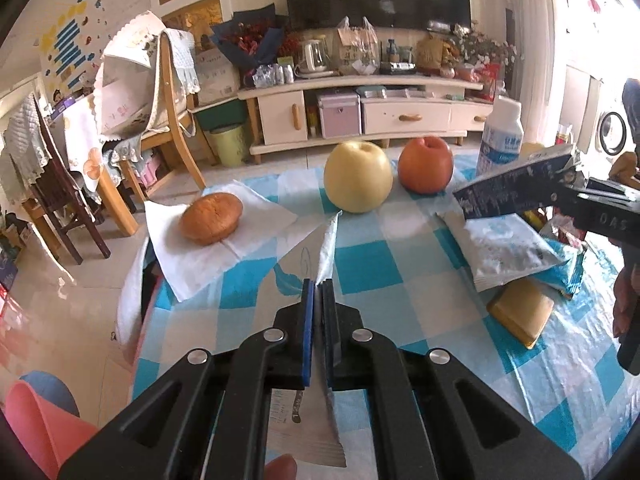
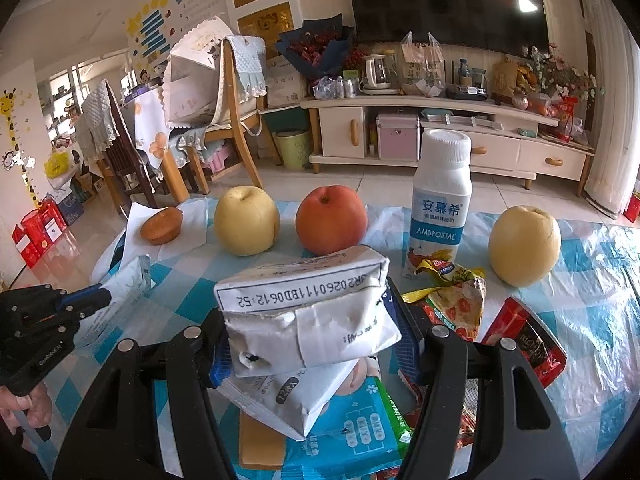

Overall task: Collect trash
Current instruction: 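Carry the wipes packet with the left tool while the right tool carries the carton over the bucket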

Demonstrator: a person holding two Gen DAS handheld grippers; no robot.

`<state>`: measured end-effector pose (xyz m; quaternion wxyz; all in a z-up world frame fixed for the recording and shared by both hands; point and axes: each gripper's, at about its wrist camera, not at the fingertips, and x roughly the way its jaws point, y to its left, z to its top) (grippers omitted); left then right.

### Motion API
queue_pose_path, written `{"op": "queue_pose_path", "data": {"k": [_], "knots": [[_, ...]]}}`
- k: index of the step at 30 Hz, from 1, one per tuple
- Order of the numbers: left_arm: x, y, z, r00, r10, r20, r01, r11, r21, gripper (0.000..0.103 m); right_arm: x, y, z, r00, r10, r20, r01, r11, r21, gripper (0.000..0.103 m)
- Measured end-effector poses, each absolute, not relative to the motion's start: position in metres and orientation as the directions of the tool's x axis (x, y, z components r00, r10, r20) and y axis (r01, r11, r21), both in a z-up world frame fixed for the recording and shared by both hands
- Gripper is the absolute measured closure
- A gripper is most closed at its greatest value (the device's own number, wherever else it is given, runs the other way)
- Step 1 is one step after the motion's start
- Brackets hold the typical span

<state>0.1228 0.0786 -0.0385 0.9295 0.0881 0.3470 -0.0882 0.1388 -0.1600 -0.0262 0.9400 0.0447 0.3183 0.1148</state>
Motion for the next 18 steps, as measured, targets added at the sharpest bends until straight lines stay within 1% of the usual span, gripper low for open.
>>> {"op": "queue_pose_path", "data": {"k": [10, 18], "knots": [[0.102, 0.093, -0.003, 0.803, -0.089, -0.590, 0.178, 0.980, 0.094, 0.098, 0.124, -0.154, -0.008, 0.781, 0.255, -0.570, -0.209, 0.967, 0.146, 0.040], [0.081, 0.104, 0.018, 0.828, -0.085, -0.555, 0.150, 0.986, 0.073, 0.098, 0.104, -0.140, 0.021, 0.795, 0.271, -0.542, -0.243, 0.962, 0.124, 0.040]]}}
